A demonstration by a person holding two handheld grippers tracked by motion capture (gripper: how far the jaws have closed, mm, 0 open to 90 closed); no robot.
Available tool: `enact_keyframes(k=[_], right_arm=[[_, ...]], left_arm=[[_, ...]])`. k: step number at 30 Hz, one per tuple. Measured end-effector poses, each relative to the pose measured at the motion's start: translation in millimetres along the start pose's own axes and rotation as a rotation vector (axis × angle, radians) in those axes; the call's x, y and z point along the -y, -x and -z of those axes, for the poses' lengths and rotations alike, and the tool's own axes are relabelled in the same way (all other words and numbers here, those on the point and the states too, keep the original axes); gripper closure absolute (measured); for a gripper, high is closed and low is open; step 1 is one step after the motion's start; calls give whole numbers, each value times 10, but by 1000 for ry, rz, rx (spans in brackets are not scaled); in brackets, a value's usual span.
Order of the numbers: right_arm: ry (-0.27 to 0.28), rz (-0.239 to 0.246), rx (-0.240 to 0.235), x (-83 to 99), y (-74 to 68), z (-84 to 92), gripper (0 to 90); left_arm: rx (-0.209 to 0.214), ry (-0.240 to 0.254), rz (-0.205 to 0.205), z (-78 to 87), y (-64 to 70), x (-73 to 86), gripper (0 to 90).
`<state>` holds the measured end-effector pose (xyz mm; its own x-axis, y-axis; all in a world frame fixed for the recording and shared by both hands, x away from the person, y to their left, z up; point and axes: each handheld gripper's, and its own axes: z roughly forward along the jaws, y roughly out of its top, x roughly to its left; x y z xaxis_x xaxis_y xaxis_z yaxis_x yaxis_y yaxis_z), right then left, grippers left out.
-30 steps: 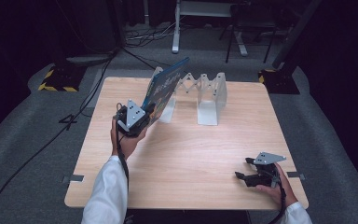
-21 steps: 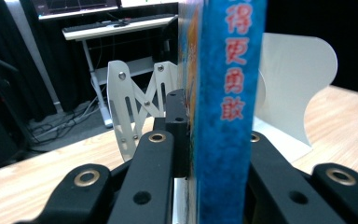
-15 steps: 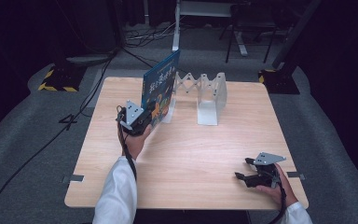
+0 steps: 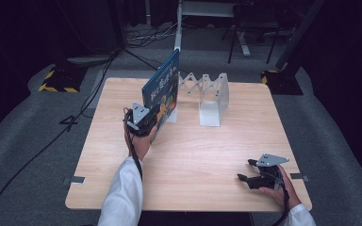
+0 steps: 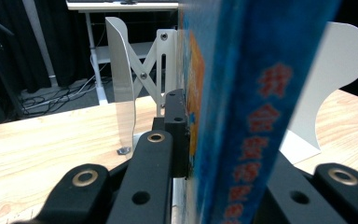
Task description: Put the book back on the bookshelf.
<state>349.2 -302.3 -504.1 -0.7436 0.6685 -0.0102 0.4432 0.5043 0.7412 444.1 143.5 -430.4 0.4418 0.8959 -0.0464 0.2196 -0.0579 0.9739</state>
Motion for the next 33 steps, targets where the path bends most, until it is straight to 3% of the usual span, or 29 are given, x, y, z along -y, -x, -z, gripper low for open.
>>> enact_keyframes(k=[3,16,19,20,22,28,33], right_arm=[[0,0,-1,-2,3,-2,216],[-3,0,3,-5,1,-6,207],[-2,-2,3,-7,0,-10,206],[-2,-2,3,-7,0,-9,206],[-2,-2,3,-7,-1,-10,206],[-2,0,2,-6,0,-8,206],[-2,-2,3,-6,0,-10,205]], left_arm=[[-7,5,38,-32,-12,0,818],[-34,-19,54,-146,-68,-54,810],[-33,-9,84,-147,-83,-31,810],[-30,13,124,-148,-106,6,810],[-31,19,138,-150,-115,19,810],[-51,-14,113,-141,-136,62,781],[-44,-15,121,-111,-172,121,763]])
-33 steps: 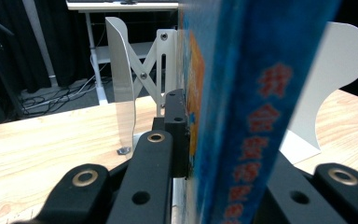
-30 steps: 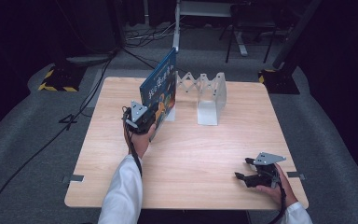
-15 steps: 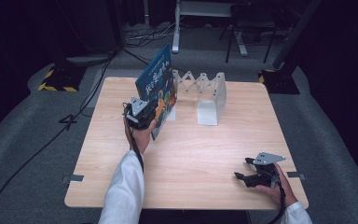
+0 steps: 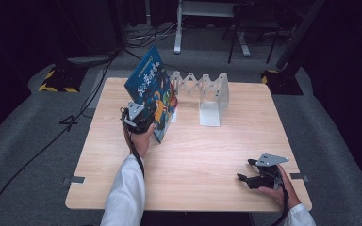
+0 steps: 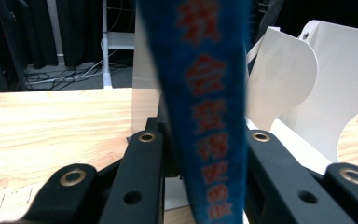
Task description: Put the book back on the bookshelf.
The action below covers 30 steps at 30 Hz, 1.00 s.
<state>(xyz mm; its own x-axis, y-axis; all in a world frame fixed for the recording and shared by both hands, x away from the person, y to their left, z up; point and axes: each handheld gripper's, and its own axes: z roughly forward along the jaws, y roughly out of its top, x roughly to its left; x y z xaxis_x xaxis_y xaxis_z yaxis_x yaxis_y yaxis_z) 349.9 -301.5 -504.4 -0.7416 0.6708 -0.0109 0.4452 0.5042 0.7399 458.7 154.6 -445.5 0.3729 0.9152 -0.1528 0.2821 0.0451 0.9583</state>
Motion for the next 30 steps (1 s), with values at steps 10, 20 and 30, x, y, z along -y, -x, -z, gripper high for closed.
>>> enact_keyframes(k=[10,20,30], right_arm=[[3,0,0,2,0,-2,203],[2,-3,0,2,0,-2,203],[2,-7,0,0,1,-6,199]], left_arm=[[14,3,-2,21,-3,65,738],[46,-15,-25,68,-21,119,708],[51,-37,-42,92,-37,123,697]])
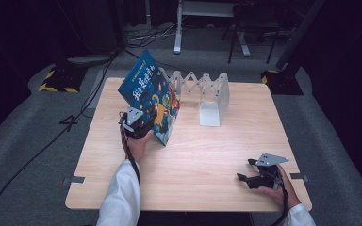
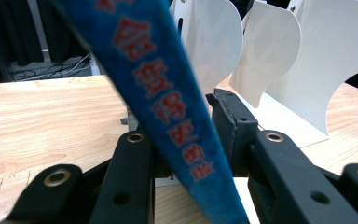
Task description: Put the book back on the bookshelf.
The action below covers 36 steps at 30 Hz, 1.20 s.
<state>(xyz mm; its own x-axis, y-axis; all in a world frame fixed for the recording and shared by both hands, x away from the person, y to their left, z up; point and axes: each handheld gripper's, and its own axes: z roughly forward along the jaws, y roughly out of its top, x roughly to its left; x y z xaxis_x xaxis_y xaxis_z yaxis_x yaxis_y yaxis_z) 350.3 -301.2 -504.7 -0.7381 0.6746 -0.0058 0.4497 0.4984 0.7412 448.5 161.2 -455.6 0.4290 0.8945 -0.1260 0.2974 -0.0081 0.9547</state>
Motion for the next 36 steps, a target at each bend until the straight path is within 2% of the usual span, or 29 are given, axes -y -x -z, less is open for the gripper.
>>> enact_keyframes(k=[8,9,20,30,33,35,36], right_arm=[[0,0,1,0,-1,0,199],[0,0,0,0,0,0,199],[-3,-1,2,-3,4,1,199],[-12,-2,9,-11,3,7,203],[-16,0,18,-20,-1,11,212],[-19,1,23,-23,-4,14,216],[-9,11,44,-33,-18,29,224]], left_arm=[[-1,-12,-23,14,5,-6,675],[14,-15,-16,27,-6,-10,670],[46,-41,-24,128,-54,-65,644],[71,-77,-69,229,-80,-97,625],[85,-95,-100,284,-85,-111,621],[89,-95,-100,295,-82,-110,617],[96,-103,-106,307,-83,-110,617]])
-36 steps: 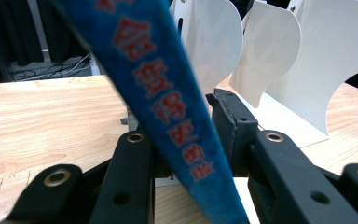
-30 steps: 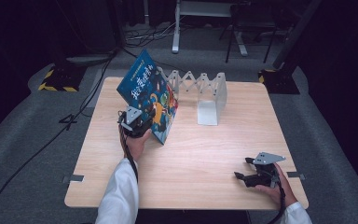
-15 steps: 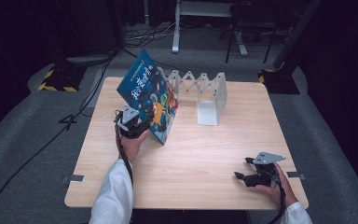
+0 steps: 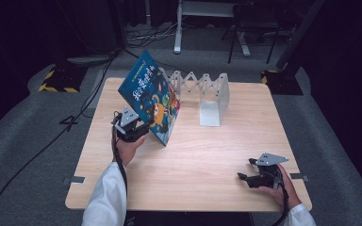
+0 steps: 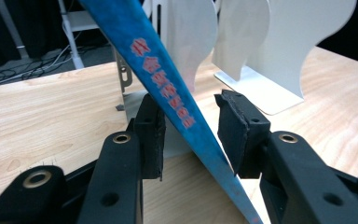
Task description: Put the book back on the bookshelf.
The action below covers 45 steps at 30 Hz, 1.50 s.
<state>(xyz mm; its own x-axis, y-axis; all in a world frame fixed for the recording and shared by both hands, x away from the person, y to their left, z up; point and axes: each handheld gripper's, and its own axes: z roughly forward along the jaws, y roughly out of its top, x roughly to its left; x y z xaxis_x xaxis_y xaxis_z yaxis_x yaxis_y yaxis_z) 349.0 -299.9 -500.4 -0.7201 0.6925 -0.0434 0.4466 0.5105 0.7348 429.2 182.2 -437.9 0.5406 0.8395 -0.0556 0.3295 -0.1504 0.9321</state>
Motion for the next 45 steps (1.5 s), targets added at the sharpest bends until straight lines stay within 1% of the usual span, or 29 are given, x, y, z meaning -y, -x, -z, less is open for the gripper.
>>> enact_keyframes(k=[1,4,5,6,8,9,11,14,17,20,24,27,29,31,33,34,36,37,39,40,41,42,43,44,45], right_arm=[[2,0,-1,-7,-6,10,225],[11,0,-5,-31,-17,33,224],[11,1,-4,-37,-21,39,224],[11,1,-4,-37,-21,39,224],[4,3,2,-51,-35,48,224],[5,4,4,-53,-35,51,223],[5,3,4,-57,-38,55,224],[5,3,12,-73,-45,76,223],[5,5,21,-88,-42,98,224],[-3,7,34,-100,-50,119,223],[-8,11,45,-114,-50,146,223],[-12,16,56,-118,-52,175,221],[-16,21,66,-119,-49,191,221],[-16,16,72,-118,-52,210,221],[-16,21,77,-115,-50,226,220],[-17,21,78,-112,-49,229,221],[-20,23,82,-109,-49,236,221],[-21,22,84,-112,-47,244,221],[-18,23,88,-121,-44,255,221],[-15,26,93,-128,-44,262,221],[-15,26,93,-128,-44,262,221],[-16,27,92,-138,-43,277,221],[-19,28,93,-138,-46,284,221],[-23,34,97,-137,-46,296,221],[-23,34,97,-137,-46,296,221]], left_arm=[[4,-8,-15,17,3,5,615],[15,-27,-36,43,17,13,612],[17,-34,-51,51,22,13,610],[17,-34,-51,51,22,13,605],[19,-58,-83,77,43,14,596],[20,-62,-90,87,45,15,594],[25,-67,-94,98,47,15,583],[29,-82,-118,138,65,17,567],[34,-96,-125,171,79,16,540],[35,-110,-145,218,100,24,513],[50,-130,-164,276,126,44,485],[63,-160,-181,316,147,71,453],[66,-191,-207,345,167,95,433],[68,-203,-225,376,187,122,419],[62,-214,-230,410,207,151,377],[66,-220,-233,426,210,165,358],[70,-234,-241,462,224,195,335],[65,-241,-251,478,226,207,317],[65,-246,-250,492,231,223,295],[65,-252,-256,522,246,252,279],[65,-252,-256,522,246,252,270],[63,-267,-267,540,257,268,251],[63,-267,-267,540,257,268,243],[51,-287,-281,562,276,285,235],[51,-287,-281,562,276,285,227]])
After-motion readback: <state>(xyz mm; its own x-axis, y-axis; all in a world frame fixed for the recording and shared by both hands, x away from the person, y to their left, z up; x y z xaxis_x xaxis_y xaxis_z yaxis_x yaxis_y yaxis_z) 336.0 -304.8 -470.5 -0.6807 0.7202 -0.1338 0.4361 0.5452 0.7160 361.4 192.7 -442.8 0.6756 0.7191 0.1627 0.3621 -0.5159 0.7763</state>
